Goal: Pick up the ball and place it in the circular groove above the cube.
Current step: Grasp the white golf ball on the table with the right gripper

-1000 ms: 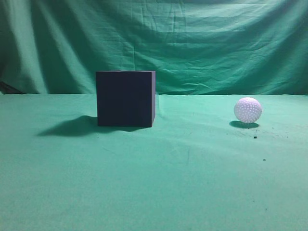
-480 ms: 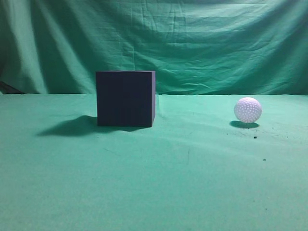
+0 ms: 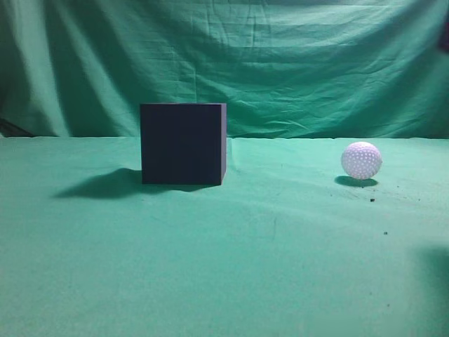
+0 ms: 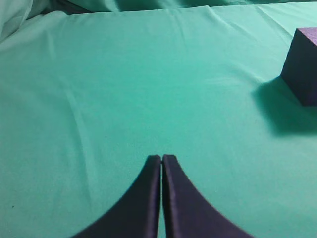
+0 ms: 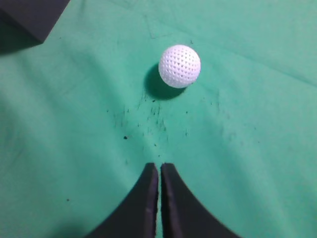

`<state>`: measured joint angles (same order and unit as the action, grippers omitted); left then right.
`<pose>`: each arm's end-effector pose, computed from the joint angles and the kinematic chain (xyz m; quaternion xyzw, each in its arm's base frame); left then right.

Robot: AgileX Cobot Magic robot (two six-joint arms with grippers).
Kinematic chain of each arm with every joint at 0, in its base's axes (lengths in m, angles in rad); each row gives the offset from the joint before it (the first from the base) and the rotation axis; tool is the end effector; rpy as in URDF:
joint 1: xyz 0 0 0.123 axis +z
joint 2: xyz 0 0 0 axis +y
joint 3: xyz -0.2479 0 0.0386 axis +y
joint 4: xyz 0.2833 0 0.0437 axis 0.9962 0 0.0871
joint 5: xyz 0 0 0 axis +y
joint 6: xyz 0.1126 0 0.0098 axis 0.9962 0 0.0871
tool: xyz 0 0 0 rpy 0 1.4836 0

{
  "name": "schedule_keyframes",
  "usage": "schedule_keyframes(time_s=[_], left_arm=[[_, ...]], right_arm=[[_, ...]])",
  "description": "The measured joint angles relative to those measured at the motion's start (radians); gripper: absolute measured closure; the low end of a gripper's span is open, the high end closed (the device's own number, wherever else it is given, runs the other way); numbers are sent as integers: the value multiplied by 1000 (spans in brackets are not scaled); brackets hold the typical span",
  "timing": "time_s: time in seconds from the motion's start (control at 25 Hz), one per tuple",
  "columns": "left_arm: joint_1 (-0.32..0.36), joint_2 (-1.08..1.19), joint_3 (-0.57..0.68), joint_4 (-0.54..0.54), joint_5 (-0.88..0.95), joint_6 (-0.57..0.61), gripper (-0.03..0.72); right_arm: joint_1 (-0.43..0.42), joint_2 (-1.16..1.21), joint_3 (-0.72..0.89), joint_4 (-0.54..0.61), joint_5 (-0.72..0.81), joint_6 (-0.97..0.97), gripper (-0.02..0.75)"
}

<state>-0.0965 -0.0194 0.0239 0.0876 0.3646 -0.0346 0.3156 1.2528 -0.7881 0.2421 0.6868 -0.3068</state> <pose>0.1431 -0.0103 0.1679 0.0480 0.7976 -0.0023 0.6013 0.2680 0.1056 0.1857 -0.2265 0.9367 0.0986 0.2483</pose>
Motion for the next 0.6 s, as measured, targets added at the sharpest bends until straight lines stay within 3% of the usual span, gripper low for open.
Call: schedule_keyframes(time_s=[0.16, 0.4, 0.48, 0.6], left_arm=[[0, 0, 0, 0, 0, 0, 688], [0, 0, 0, 0, 0, 0, 688], [0, 0, 0, 0, 0, 0, 688], [0, 0, 0, 0, 0, 0, 688]], right_arm=[[32, 157, -104, -49, 0, 22, 692], [32, 369, -242, -55, 2, 55, 275], [32, 435, -286, -55, 2, 72, 181], [32, 520, -346, -57, 2, 80, 181]])
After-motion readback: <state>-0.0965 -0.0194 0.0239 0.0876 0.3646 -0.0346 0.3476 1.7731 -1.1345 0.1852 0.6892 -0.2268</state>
